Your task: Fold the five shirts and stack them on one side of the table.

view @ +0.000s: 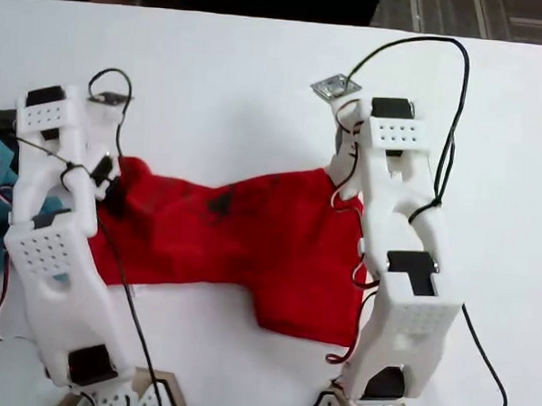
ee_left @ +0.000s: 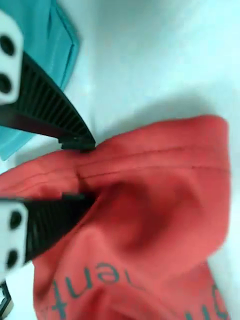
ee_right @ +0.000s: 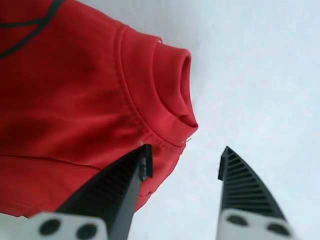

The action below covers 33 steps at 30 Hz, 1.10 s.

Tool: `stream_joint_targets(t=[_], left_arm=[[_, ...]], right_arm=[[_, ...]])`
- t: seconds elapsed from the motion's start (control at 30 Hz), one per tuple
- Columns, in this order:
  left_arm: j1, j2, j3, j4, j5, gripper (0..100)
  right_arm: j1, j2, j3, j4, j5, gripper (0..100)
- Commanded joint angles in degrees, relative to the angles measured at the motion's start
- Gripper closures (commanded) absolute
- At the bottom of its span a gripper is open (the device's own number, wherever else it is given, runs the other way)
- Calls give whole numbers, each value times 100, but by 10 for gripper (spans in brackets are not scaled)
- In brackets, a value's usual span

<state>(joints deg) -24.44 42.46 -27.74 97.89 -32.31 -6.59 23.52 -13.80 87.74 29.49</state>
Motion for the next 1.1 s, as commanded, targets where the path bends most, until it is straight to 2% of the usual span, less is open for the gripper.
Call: stream_joint_targets(t=[0.0,0.13,0.3,0.57,0.83,1.07], left_arm=[[167,-53,-31,-53,-18,985],[352,-123,-84,-18,-18,976],[422,-123,-971,422,308,974],[413,-123,-1385,431,360,974],[422,-114,-2246,431,914,974],[422,97,-2009,404,967,971]], right_arm=[[-22,-22,-185,-4,-35,779],[-40,-22,-185,-13,-35,779],[-13,-22,-185,-13,-35,779],[-4,-22,-185,-4,-35,779],[-4,-22,-185,-13,-35,779],[-4,-22,-185,-4,-35,779]])
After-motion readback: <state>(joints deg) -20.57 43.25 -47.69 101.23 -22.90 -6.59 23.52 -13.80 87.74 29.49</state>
